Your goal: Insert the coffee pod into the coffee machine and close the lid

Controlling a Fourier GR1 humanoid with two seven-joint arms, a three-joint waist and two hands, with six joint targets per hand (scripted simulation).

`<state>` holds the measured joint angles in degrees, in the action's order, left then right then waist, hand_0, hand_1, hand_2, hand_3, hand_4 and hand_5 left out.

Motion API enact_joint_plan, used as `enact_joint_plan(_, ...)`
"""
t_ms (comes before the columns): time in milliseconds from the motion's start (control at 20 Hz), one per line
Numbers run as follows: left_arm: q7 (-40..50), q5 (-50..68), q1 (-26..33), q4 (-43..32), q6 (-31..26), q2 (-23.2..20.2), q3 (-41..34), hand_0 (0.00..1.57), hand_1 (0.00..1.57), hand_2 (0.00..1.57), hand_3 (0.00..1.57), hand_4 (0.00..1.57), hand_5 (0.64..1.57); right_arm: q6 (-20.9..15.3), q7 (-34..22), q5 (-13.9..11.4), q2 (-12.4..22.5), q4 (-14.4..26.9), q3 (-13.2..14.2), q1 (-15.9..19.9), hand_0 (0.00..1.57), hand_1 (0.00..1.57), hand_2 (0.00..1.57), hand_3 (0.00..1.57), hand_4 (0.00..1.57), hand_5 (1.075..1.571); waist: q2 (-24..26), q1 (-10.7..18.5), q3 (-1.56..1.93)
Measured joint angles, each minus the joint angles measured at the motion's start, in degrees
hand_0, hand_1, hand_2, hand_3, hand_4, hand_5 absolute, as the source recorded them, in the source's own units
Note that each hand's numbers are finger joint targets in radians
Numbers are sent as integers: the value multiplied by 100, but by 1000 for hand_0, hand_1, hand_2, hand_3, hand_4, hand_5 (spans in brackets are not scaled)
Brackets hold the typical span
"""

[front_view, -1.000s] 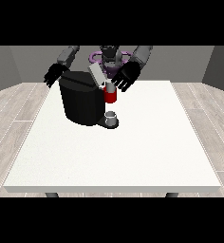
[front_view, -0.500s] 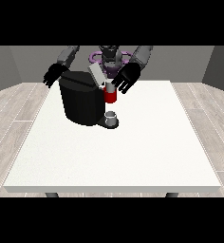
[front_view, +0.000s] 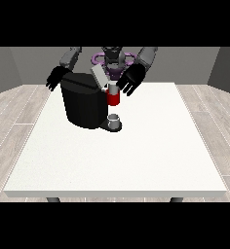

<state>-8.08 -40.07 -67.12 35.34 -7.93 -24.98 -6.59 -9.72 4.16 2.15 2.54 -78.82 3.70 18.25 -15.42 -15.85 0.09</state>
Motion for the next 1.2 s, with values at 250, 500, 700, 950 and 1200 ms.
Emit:
enact_joint_plan(250,-206,-128,-10,-21,-189,-94,141,0,0,0,0,0,1571,-91,-22,-46,-85,-43,-66,37,0,0,0,0,459,1571,-20,34,6)
enact_joint_plan(500,-231,-263,37,-64,-325,-153,242,0,0,0,0,0,1571,-64,102,-63,-91,3,-85,-100,0,0,0,0,413,1571,33,17,3)
enact_joint_plan(700,-236,-294,-53,-52,-419,-194,238,0,0,0,0,0,1571,-21,77,-1,-8,95,16,-25,0,0,0,0,353,1571,31,42,-1)
enact_joint_plan(950,-209,-340,60,-3,-473,-95,275,0,0,0,0,0,1571,-25,61,32,17,232,85,-107,0,0,0,0,387,1571,236,157,-6)
enact_joint_plan(1200,-78,-368,274,136,-456,195,343,0,0,0,0,0,1571,-68,182,18,7,432,138,-273,0,0,0,0,411,1571,563,344,-7)
